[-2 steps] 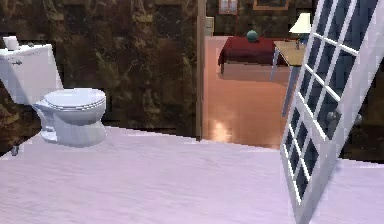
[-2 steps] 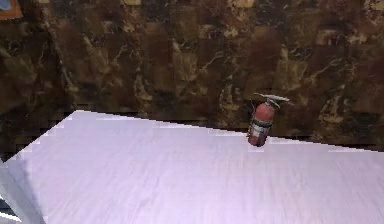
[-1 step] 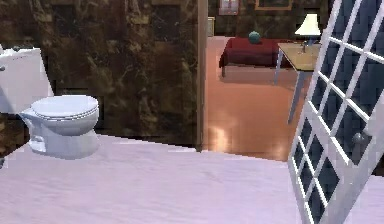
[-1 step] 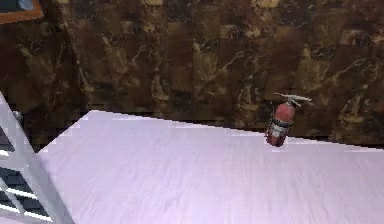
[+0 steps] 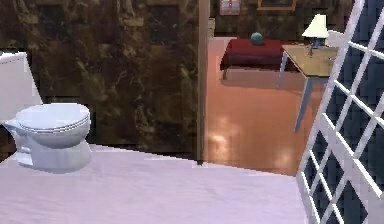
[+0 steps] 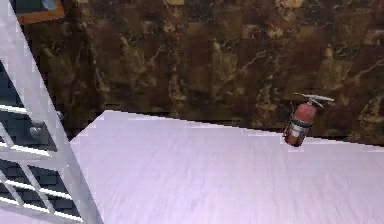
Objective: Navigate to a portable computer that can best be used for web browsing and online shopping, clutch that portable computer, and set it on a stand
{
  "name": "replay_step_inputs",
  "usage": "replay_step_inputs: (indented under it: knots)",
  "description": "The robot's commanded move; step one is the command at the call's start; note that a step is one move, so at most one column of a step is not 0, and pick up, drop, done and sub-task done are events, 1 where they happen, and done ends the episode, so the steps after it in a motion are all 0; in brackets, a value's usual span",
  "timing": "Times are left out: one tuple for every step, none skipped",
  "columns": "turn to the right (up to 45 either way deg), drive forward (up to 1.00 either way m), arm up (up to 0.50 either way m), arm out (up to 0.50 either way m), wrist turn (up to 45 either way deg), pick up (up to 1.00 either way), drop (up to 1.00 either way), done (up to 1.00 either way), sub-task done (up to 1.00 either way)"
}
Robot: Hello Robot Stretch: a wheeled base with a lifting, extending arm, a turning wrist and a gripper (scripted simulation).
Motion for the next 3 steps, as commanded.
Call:
replay_step_inputs:
  knots:
    - [15.0, 0.0, 0.0, 0.0, 0.0, 0.0, 0.0, 0.0, 0.0]
    - [0.0, 1.0, 0.0, 0.0, 0.0, 0.0, 0.0, 0.0, 0.0]
    - [6.0, 0.0, 0.0, 0.0, 0.0, 0.0, 0.0, 0.0, 0.0]
